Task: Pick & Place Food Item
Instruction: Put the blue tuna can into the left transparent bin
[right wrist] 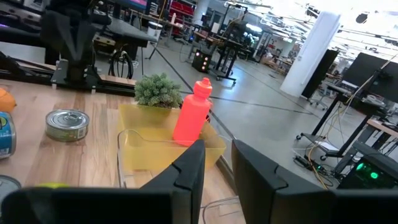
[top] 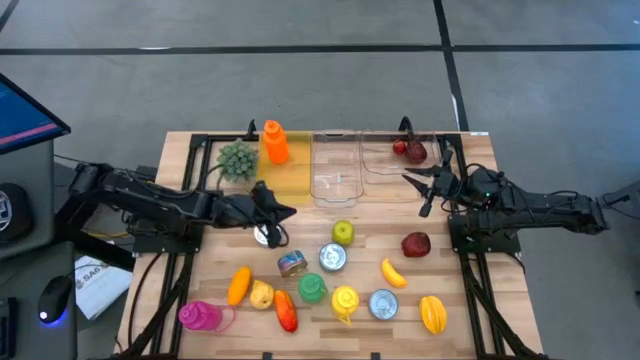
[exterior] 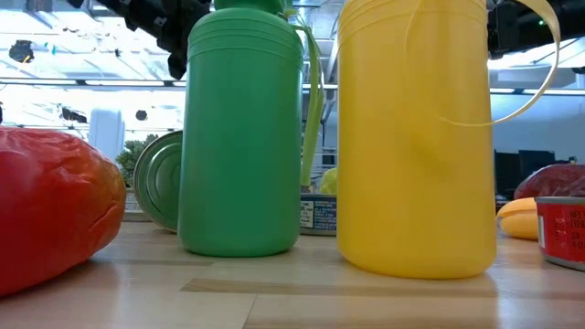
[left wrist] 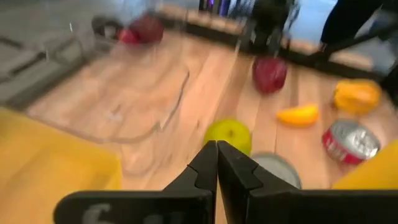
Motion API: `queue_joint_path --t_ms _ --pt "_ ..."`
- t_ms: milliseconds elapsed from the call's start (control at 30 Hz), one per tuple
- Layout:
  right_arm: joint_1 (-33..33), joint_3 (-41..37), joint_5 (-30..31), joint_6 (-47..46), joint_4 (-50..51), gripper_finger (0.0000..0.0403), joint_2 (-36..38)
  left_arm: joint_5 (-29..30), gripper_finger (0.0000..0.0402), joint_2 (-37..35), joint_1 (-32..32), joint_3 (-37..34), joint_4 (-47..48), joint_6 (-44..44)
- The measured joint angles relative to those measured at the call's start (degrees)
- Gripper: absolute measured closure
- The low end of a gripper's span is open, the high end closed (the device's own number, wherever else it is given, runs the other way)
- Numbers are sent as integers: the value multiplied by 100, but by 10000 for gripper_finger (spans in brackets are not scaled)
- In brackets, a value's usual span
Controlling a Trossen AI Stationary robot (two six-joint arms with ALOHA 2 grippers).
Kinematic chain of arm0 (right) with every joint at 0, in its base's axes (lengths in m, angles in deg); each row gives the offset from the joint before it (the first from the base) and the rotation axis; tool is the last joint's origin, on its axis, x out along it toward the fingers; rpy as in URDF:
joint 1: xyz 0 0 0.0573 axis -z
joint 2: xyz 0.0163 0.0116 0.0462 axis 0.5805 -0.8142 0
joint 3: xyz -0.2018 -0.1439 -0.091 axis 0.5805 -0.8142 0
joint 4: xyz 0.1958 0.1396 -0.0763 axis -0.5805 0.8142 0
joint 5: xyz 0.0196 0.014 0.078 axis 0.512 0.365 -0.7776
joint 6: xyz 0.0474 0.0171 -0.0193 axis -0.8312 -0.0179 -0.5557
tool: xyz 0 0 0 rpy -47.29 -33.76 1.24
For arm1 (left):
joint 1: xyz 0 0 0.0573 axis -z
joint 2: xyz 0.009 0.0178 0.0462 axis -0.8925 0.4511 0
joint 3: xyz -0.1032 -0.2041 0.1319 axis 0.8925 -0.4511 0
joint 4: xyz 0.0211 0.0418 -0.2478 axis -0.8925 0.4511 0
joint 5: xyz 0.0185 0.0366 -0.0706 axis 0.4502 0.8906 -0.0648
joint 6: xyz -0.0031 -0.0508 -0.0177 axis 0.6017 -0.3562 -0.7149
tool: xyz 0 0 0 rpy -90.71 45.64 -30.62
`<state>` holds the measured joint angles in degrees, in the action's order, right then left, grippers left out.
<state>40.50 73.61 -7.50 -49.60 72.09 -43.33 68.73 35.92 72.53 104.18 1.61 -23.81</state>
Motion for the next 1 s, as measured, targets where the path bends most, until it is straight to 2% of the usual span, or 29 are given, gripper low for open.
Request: queue_joint_path --t_ms 167,333,567,733,1000 --pt "2 0 0 -3 0 327 0 1 402 492 140 656 1312 -487" --pt "1 0 0 -45 0 327 -2 -175 401 773 324 1098 2195 -975" --pt "1 0 0 -45 0 327 -1 -666 401 722 665 1186 2631 -1973" --pt "0 0 0 -45 -2 327 -1 -744 401 727 1013 1186 2935 -2570" --pt "2 0 2 -47 -4 327 -2 -791 400 739 1330 1184 3078 -2593"
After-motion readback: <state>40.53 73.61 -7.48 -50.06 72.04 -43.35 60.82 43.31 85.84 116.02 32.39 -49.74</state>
